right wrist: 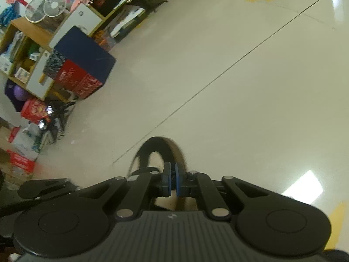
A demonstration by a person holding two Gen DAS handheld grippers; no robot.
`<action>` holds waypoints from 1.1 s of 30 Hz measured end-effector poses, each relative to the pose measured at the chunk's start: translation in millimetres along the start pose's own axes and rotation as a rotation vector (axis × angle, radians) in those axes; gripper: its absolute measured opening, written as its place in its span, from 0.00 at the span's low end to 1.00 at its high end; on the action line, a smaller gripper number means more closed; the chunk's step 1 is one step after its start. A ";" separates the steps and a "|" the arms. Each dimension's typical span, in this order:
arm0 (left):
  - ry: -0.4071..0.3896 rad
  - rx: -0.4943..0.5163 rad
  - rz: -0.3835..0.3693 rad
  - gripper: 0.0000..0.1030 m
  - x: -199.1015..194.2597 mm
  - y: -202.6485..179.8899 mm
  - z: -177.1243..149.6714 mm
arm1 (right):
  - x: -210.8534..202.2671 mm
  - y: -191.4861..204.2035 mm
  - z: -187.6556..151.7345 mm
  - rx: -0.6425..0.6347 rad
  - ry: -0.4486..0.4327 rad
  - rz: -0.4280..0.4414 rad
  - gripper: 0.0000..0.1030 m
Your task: Lace up shoes with both hands
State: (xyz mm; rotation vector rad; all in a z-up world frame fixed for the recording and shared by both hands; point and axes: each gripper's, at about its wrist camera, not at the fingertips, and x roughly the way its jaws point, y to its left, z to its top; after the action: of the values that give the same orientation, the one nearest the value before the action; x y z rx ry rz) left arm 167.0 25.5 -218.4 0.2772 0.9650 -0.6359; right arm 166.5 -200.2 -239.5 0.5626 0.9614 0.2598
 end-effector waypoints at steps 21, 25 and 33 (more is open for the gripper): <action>0.129 -0.282 0.037 0.60 5.8 18.1 -10.8 | 4.9 -36.3 -0.8 -0.135 -0.028 -0.341 0.00; 0.141 -0.303 0.049 0.64 8.5 19.3 -17.8 | 1.4 -50.4 0.7 -0.104 -0.022 -0.383 0.00; 0.138 -0.290 0.087 0.65 4.3 14.1 -15.0 | -7.8 -54.7 4.4 0.031 0.023 -0.126 0.08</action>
State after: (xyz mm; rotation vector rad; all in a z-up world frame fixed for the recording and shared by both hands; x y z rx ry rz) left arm 167.3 42.3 -231.1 0.1049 1.1567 -0.3941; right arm 163.9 -250.4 -262.6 0.5264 1.0204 0.1389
